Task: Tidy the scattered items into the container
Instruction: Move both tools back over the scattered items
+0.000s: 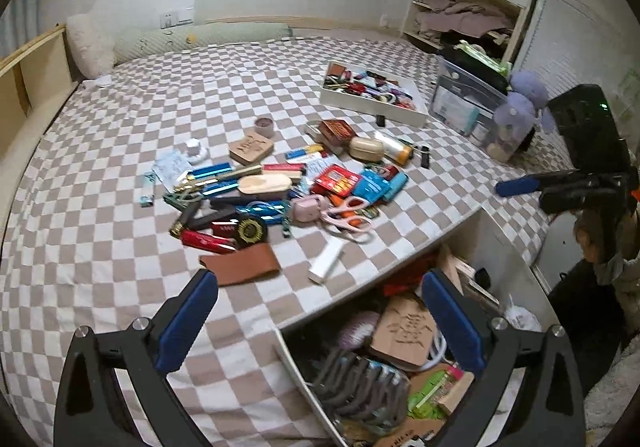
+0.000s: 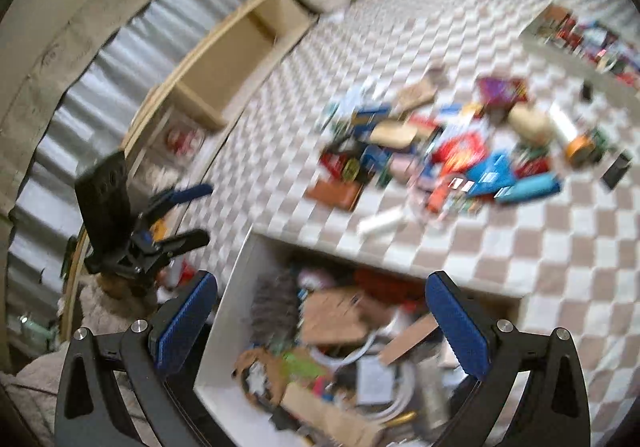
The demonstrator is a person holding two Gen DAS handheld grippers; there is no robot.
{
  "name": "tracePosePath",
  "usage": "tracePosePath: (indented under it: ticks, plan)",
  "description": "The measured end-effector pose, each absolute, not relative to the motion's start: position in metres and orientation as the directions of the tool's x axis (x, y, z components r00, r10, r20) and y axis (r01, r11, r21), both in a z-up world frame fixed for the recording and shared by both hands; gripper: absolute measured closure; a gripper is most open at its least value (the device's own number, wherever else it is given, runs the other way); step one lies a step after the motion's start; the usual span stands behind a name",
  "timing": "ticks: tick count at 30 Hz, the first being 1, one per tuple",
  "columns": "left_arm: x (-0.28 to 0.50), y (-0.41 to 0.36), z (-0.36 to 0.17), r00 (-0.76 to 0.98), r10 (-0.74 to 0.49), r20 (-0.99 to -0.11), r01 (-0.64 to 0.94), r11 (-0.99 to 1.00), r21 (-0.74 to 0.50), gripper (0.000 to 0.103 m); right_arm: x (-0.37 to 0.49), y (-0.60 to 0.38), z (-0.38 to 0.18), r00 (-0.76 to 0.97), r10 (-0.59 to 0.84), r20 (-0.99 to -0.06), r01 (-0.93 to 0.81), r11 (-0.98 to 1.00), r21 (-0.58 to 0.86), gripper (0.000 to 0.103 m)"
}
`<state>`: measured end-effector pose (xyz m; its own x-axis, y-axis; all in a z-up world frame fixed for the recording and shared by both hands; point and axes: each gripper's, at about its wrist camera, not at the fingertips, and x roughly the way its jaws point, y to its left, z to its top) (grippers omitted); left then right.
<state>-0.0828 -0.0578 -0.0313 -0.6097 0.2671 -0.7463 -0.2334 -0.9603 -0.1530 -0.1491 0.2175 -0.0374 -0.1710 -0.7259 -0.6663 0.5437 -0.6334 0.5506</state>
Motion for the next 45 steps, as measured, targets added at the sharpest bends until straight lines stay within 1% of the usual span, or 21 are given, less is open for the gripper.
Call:
tracePosePath:
  ticks: [5, 10, 15, 18, 25, 37, 41, 45]
  plan:
    - [-0.104, -0.069, -0.034, -0.596, 0.245, -0.764, -0.189, -0.968, -0.163, 0.001, -0.171, 0.247, -0.024, -0.331, -0.689, -0.645, 0.522, -0.703, 0.484, 0.000]
    - [-0.133, -0.079, -0.051, -0.499, 0.239, -0.833, -0.145, -0.971, -0.191, 0.001, -0.188, 0.276, -0.023, -0.441, -0.631, -0.638, 0.473, -0.768, 0.433, 0.000]
    - [-0.167, -0.095, -0.074, -0.372, 0.250, -0.894, -0.082, -0.968, -0.237, 0.001, -0.205, 0.295, -0.038, -0.447, -0.595, -0.668, 0.411, -0.800, 0.437, 0.000]
    - [-0.190, -0.101, -0.095, -0.299, 0.246, -0.922, -0.051, -0.969, -0.242, 0.001, -0.209, 0.301, -0.046, -0.436, -0.587, -0.682, 0.386, -0.806, 0.448, 0.000]
    - [-0.230, -0.104, -0.150, -0.122, 0.248, -0.961, 0.026, -0.967, -0.253, 0.001, -0.217, 0.309, -0.058, -0.401, -0.581, -0.708, 0.357, -0.811, 0.464, 0.000]
    - [-0.259, -0.090, -0.207, 0.039, 0.145, -0.989, 0.017, -0.989, -0.145, 0.001, -0.225, 0.308, -0.073, -0.367, -0.561, -0.742, 0.338, -0.823, 0.456, 0.000]
    - [-0.261, -0.086, -0.221, 0.063, 0.100, -0.993, 0.016, -0.995, -0.099, 0.001, -0.231, 0.305, -0.078, -0.358, -0.540, -0.762, 0.325, -0.837, 0.441, 0.000]
    - [-0.258, -0.075, -0.225, 0.052, 0.033, -0.998, -0.027, -0.999, -0.034, 0.001, -0.240, 0.301, -0.083, -0.345, -0.523, -0.779, 0.319, -0.846, 0.427, 0.000]
